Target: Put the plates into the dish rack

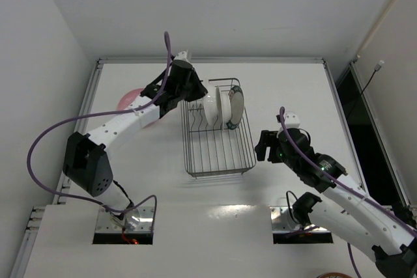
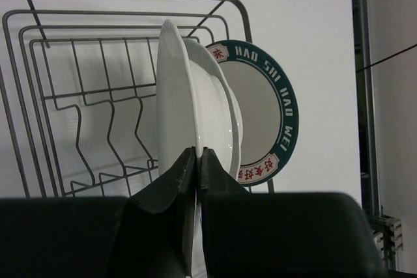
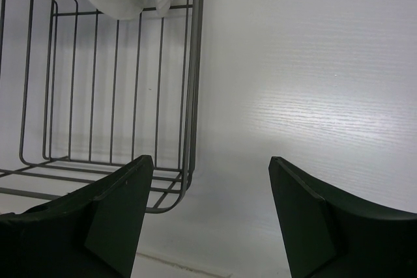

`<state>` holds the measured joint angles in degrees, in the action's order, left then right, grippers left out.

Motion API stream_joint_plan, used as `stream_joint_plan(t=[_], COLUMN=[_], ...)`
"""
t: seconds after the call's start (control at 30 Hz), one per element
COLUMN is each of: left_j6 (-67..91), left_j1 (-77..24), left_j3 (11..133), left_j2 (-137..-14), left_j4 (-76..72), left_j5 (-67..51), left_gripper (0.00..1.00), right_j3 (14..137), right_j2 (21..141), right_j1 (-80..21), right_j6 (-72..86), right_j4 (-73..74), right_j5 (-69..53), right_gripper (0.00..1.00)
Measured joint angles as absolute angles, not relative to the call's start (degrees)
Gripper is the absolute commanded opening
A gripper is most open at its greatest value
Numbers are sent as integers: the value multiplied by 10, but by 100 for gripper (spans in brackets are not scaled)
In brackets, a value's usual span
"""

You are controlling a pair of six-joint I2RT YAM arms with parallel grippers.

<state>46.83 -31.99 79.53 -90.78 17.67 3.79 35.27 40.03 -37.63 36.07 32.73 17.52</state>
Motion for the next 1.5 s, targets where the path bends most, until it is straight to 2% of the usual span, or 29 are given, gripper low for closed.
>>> stream_joint_plan(t=[0.3,0.73,1.5], left_j6=[468,468,486], left_j1=[-361,-403,-409], left_j3=[825,952,1022], left_j2=[-923,-1023,-1111], left_j4=[218,322,376], left_j5=[113,231,281], left_gripper=[0,0,0], right_j3=[353,353,353], right_j2=[401,392,383], right_j1=[-376,-376,-376], right_j6=[360,360,360], right_j4=[331,346,361], right_j5=[175,176,176], right_gripper=[70,70,71])
